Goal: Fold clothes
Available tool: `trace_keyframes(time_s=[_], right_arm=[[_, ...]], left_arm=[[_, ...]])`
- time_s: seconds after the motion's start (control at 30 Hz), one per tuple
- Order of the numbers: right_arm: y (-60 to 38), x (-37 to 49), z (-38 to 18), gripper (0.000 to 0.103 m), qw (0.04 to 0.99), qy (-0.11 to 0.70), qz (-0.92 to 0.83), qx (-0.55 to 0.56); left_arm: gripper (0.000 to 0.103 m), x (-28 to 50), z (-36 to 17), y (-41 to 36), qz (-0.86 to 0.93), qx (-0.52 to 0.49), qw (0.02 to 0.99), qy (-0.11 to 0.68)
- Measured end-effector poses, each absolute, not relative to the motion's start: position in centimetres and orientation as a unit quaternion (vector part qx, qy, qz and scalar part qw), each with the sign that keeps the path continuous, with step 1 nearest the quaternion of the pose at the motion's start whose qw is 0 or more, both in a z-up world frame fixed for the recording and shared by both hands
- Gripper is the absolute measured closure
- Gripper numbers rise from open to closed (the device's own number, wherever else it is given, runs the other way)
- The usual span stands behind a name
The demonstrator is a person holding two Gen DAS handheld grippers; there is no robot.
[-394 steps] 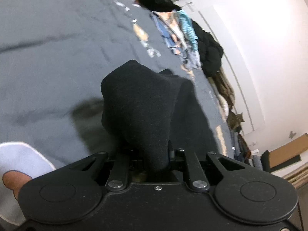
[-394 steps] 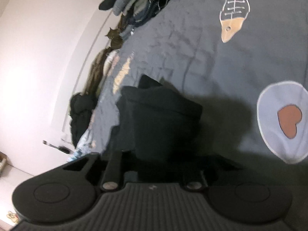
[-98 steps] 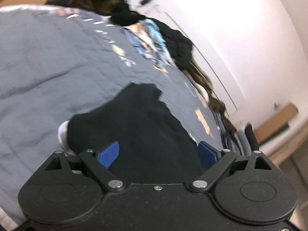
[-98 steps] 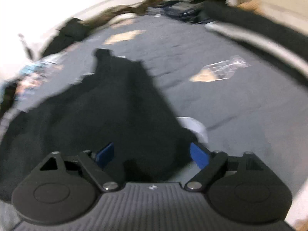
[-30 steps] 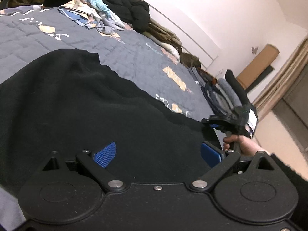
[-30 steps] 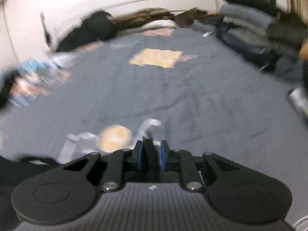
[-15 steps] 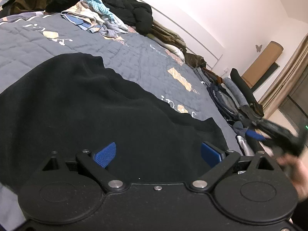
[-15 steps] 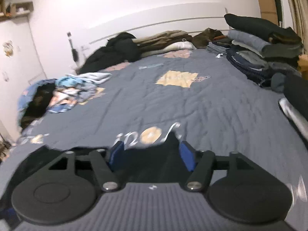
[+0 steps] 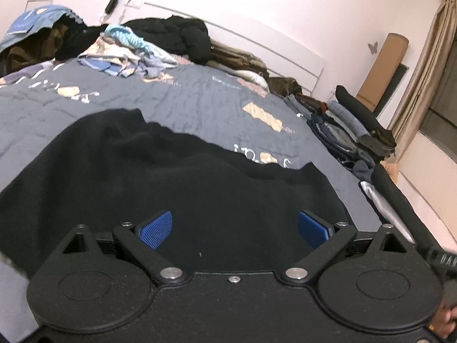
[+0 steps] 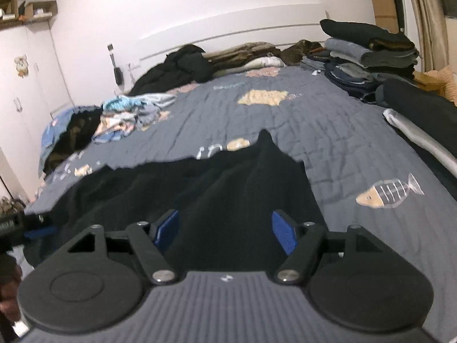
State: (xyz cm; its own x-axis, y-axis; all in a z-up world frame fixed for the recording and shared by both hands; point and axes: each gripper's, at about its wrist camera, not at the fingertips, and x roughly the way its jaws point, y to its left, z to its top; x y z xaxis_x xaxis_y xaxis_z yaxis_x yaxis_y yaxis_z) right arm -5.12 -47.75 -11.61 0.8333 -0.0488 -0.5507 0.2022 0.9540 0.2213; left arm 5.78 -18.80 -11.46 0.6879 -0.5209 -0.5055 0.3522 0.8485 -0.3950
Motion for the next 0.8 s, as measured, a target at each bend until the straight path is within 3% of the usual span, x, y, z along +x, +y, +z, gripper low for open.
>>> trace_keyframes(time_s=[0.23,0.6,0.8], right_arm=[[-45.6,-7.1,-12.6,0.032,0.944,0.296,-0.076,0.120],[-42.8,-9.5,-10.8,0.032,0.944,0.303,-0.056,0.117],[-41.7,-10.4,-8.8,0.032,0.944,0.310,-0.049,0.096]], left_arm=[[0.008,2.8,-11.7,-19.4,-0.227,-0.067,0.919,0.314],[0.008,-2.2,-11.4,-17.6,-0.184,-0.087,0.926,0.317],[0.008,-4.2,-8.0,-17.0,-0.169,-0.083,0.934,0.304]])
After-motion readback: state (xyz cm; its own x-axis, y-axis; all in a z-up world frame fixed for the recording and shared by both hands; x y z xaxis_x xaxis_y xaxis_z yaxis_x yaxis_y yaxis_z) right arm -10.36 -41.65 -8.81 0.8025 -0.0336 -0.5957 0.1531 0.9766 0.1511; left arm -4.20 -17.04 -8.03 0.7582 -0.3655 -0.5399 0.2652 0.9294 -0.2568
